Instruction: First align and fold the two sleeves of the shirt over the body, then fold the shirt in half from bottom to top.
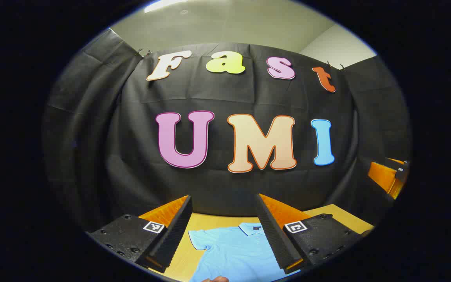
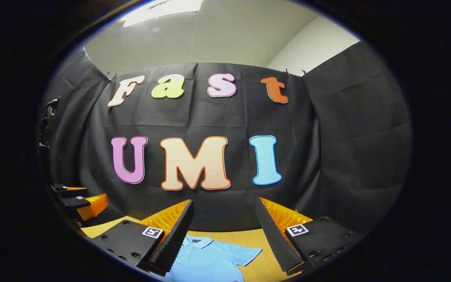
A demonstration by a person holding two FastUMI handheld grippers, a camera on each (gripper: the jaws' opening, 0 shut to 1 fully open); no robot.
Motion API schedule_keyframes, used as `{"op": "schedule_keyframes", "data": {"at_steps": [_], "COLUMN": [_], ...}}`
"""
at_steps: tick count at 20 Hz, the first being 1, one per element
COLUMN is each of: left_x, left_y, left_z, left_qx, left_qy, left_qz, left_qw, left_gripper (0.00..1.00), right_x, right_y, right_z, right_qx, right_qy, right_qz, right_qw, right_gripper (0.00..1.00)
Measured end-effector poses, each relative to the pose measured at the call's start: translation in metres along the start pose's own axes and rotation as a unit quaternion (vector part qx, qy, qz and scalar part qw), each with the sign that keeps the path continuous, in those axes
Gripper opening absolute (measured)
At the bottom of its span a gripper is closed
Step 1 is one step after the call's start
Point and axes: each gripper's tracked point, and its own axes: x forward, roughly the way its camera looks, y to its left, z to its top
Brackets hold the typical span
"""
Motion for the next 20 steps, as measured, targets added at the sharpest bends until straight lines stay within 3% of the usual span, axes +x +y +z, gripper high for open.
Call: {"op": "schedule_keyframes", "data": {"at_steps": [14, 20], "left_x": [0.009, 0.013], "left_y": [0.019, 0.026], "left_z": [0.005, 0.003], "left_qx": [0.002, 0.001], "left_qy": [-0.005, -0.003], "left_qz": [0.004, 0.003], "left_qw": [1.000, 1.000], "left_gripper": [0.95, 0.96], "right_x": [-0.001, 0.029], "right_y": [-0.002, -0.008], "right_z": [-0.007, -0.020], "right_qx": [-0.018, -0.035], "right_qy": [0.015, 0.021], "right_qz": [0.003, -0.006], "right_qw": [1.000, 0.999], "right_gripper": [0.98, 0.98]}}
